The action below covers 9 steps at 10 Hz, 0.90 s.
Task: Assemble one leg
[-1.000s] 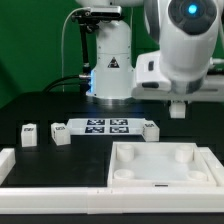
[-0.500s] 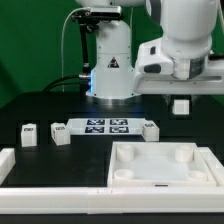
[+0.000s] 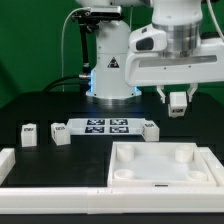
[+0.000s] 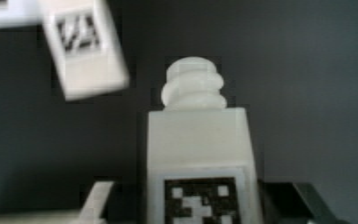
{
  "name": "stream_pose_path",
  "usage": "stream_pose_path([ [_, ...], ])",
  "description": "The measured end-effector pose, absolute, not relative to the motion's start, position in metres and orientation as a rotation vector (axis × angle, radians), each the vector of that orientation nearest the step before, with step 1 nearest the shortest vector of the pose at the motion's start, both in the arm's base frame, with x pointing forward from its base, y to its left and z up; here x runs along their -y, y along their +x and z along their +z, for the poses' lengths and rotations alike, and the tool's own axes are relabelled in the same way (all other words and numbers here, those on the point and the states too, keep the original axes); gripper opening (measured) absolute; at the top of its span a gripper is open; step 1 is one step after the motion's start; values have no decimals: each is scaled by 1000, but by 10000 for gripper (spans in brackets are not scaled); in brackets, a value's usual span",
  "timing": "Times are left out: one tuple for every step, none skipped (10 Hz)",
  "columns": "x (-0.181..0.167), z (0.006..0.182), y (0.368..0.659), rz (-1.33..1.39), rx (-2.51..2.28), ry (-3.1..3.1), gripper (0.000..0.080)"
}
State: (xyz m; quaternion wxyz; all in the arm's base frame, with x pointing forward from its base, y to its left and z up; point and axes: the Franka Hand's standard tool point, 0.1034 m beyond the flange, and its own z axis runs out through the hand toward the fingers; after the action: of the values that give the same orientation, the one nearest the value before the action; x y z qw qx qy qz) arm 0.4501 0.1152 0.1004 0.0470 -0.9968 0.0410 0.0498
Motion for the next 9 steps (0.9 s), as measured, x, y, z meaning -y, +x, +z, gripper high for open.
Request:
stream_pose_path([
  [-118,99,452,13,-123,-3042,289],
  [-120,99,452,-143,-118,-3034,289],
  [-121,98,450,-226,-109,-3027,289],
  [-123,98,451,-314,-101,-3015,289],
  [-123,97,452,-326,-87,-3015,290],
  [-118,98,465,-326,-3,-3023,290],
  [-115,100,487,-354,41,-3021,290],
  [-114,102,509,-381,80,-3018,290],
  [-114,106,528,-425,105,-3012,290],
])
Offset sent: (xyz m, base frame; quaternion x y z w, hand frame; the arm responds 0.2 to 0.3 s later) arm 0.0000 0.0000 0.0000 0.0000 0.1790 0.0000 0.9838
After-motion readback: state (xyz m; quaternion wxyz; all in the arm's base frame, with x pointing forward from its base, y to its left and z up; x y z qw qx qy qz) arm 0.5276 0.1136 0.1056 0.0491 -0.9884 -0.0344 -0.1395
